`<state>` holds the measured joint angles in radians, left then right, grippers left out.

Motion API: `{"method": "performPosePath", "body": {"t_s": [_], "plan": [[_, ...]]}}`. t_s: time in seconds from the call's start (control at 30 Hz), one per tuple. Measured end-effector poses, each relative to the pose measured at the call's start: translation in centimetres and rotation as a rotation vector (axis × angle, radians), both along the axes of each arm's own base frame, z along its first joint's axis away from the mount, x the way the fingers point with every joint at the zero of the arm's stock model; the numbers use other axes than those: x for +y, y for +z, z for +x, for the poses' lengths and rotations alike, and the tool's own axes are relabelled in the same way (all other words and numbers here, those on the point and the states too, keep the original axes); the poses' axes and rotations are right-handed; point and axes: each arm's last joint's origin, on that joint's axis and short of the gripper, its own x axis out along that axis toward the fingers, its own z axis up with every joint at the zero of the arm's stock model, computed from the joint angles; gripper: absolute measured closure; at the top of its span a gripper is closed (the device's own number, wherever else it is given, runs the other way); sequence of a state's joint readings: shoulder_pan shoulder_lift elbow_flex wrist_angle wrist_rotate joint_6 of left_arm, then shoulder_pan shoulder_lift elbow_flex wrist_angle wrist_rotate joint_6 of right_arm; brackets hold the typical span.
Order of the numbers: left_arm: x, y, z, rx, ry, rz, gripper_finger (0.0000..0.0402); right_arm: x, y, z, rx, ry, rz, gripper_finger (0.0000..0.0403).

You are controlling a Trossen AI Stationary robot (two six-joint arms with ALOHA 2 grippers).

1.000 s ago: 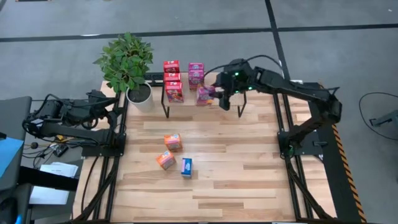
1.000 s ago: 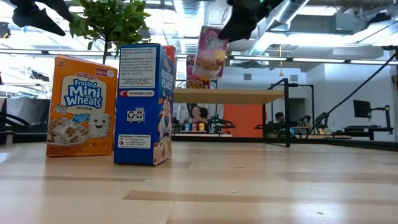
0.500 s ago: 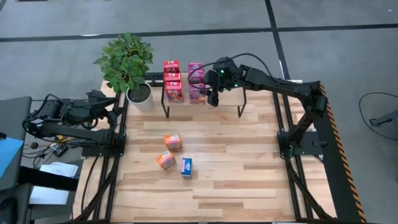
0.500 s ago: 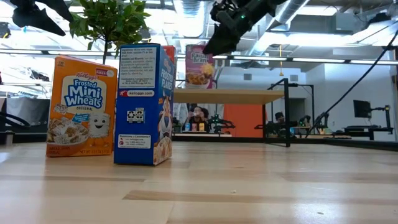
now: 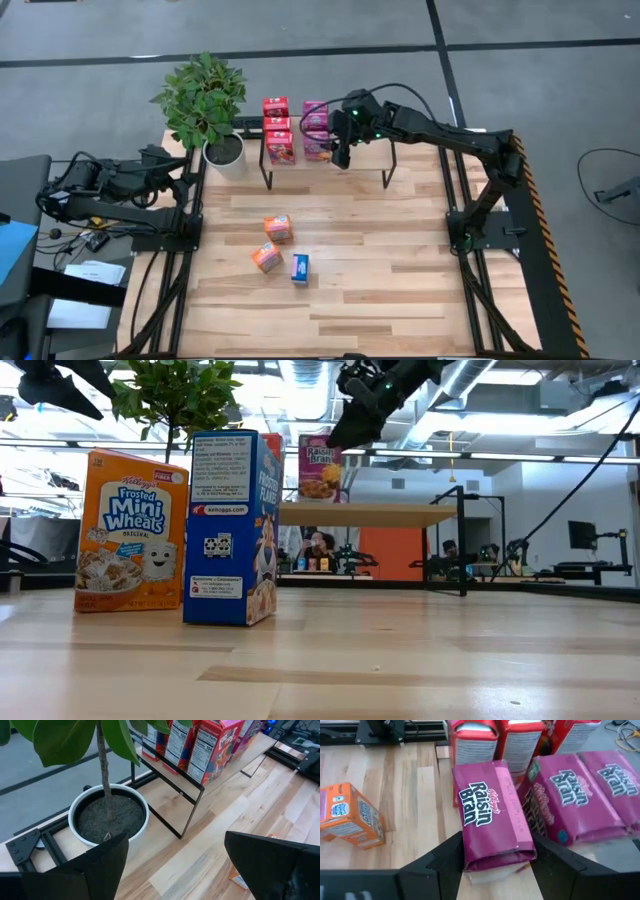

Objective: Stack cereal on shelf
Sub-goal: Put the violet cereal box on the shelf aligned with the other violet cereal box on the shelf

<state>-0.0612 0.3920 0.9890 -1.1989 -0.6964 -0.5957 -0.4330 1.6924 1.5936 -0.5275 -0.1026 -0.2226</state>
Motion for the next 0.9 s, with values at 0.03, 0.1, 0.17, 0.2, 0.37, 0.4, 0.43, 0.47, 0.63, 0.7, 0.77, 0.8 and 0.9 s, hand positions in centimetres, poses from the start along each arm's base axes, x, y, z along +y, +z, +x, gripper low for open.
{"method": "performPosePath", "body": {"t_s": [0.03,0.1,0.17,0.2,0.37,0.4,0.43,0.47,0.63,0.7,0.77,0.8,0.9], "plan": [[0.0,0.0,0.0,0.001,0.000,0.000,0.0081,0.0,-0.2,0.0,0.005,-0.004,0.008,0.0167],[0.0,0.0,0.0,0.001,0.000,0.000,0.0081,-0.2,-0.5,0.5,0.001,-0.008,0.013,0.0167],[0.0,0.0,0.0,0.000,0.000,0.000,0.0081,-0.3,-0.9,0.5,0.020,-0.017,0.035,0.0167],[0.0,0.0,0.0,0.000,0.000,0.000,0.0081,-0.3,-1.0,0.5,0.021,-0.018,0.040,0.0167],[0.0,0.0,0.0,0.001,0.000,0.000,0.0081,-0.3,-1.0,0.6,0.022,-0.021,0.045,0.0161],[0.0,0.0,0.0,0.001,0.000,0.000,0.0081,-0.3,-1.1,0.5,0.028,-0.023,0.050,0.0157],[0.0,0.0,0.0,0.000,0.000,0.000,0.0081,-0.2,-1.2,0.4,0.038,-0.027,0.059,0.0151],[0.0,0.0,0.0,0.000,0.000,0.000,0.0081,-0.2,-1.2,0.3,0.042,-0.029,0.062,0.0145],[0.0,0.0,0.0,0.000,0.000,0.000,0.0081,-0.2,-0.9,0.3,0.025,-0.035,0.062,0.0117],[0.0,0.0,0.0,0.000,0.000,0.000,0.0081,-0.2,-1.0,0.2,0.031,-0.037,0.064,0.0112],[0.0,0.0,0.0,0.001,-0.001,0.000,0.0081,-0.2,-0.7,0.0,0.057,-0.057,0.059,0.0111],[0.0,0.0,0.0,0.000,0.000,0.000,0.0081,-0.4,-0.5,-0.3,0.074,-0.068,0.053,0.0111],[0.0,0.0,0.0,0.001,0.000,0.000,0.0081,-0.4,0.4,-0.8,0.103,-0.089,0.037,0.0111]]}}
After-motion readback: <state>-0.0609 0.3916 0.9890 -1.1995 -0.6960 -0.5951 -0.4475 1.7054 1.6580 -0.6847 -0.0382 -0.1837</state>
